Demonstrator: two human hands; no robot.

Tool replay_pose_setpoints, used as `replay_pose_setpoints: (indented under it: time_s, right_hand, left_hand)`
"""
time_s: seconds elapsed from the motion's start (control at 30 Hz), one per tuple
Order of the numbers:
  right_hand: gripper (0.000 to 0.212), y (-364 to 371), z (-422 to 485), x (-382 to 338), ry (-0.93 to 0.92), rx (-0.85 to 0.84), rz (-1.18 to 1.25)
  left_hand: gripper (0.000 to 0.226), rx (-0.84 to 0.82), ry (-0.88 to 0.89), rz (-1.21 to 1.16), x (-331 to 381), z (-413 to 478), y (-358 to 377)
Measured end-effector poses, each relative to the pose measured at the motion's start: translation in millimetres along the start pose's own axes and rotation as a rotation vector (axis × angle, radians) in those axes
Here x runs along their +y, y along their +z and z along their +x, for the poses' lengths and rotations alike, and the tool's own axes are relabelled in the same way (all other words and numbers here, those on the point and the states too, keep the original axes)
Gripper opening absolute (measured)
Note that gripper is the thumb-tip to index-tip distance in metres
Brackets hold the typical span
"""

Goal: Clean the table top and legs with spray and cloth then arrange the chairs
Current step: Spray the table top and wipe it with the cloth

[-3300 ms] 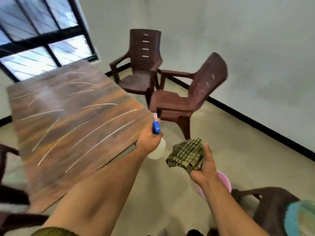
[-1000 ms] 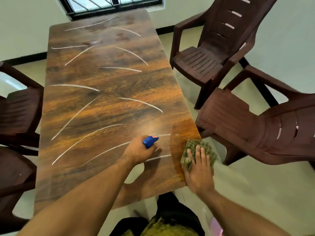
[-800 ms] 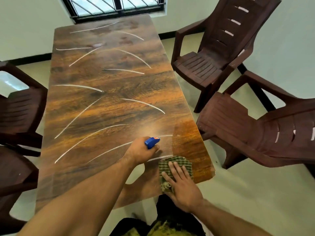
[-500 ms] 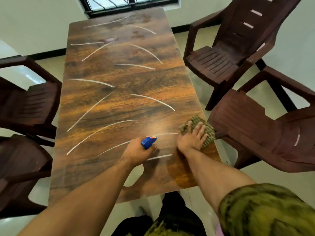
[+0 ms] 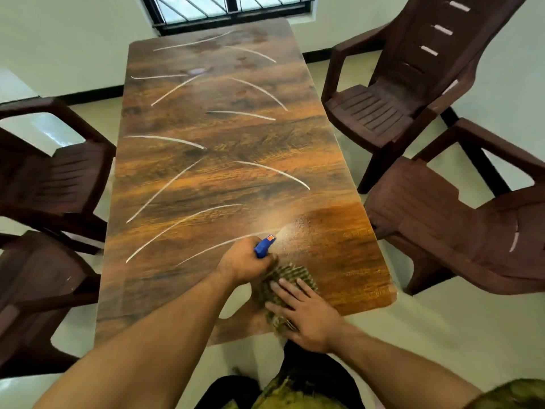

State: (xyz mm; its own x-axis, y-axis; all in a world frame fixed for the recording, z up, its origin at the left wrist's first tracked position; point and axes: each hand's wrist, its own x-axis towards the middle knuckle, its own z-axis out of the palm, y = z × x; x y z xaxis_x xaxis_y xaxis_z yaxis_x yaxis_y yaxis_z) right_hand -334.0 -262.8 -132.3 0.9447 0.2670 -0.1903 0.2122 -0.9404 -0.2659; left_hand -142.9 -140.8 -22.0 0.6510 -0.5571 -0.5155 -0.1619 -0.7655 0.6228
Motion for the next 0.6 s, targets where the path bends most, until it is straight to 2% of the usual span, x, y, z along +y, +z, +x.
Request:
replay_pose_setpoints:
  time_s: [0.03, 0.07, 0.13, 0.17, 0.2, 0.23, 0.3, 0.33, 0.37, 0.4, 0.47, 0.5, 0.53, 0.6]
  right_hand:
    - [0.065, 3, -10, 4, -0.01, -0.005, -0.02]
    - [0.065, 7, -16, 6, 0.153, 0.053, -0.026]
    - [0.066, 8, -23, -5, 0.868, 0.192, 0.107]
    - [0.067, 8, -16, -23, 1.077, 0.184, 0.182]
    - [0.067, 12, -10, -43, 1.085, 0.192, 0.199]
    - [0.065, 15, -5, -63, 0.949, 0.183, 0.185]
    - [0.062, 23, -9, -83, 0.558, 0.078, 0.083]
    - [0.061, 22, -14, -76, 0.466, 0.07, 0.065]
    - [0.061, 23, -17, -75, 0.51, 0.096, 0.059]
    - [0.061, 21, -16, -75, 0.668, 0.134, 0.065]
    - [0.064, 15, -6, -85, 1.178, 0.153, 0.215]
    - [0.067, 12, 7, -97, 1.32, 0.159, 0.285]
    - [0.068, 11, 24, -115, 1.325, 0.149, 0.31]
    - [0.069, 14, 47, -146, 1.032, 0.114, 0.259]
  left_hand:
    - [0.035, -0.018, 0.003, 0.01, -3, -3, 0]
    - [0.033, -0.024, 0.002, 0.02, -6, -8, -1]
    - [0.031, -0.015, -0.002, 0.042, -14, -19, -1]
    - [0.032, -0.013, 0.004, 0.054, -20, -25, -1]
    - [0.032, -0.019, 0.009, 0.071, -26, -31, 0]
    - [0.032, -0.032, 0.014, 0.086, -32, -38, 1]
    - [0.028, -0.069, 0.026, 0.097, -47, -54, 2]
    - [0.027, -0.078, 0.027, 0.106, -54, -61, 3]
    - [0.026, -0.081, 0.038, 0.126, -64, -72, 1]
    - [0.026, -0.076, 0.048, 0.143, -72, -82, 0]
    - [0.024, -0.05, 0.046, 0.134, -89, -97, -2]
    - [0.026, -0.041, 0.046, 0.127, -95, -103, -2]
    - [0.028, -0.039, 0.052, 0.126, -106, -112, -3]
    - [0.029, -0.066, 0.063, 0.104, -118, -122, -2]
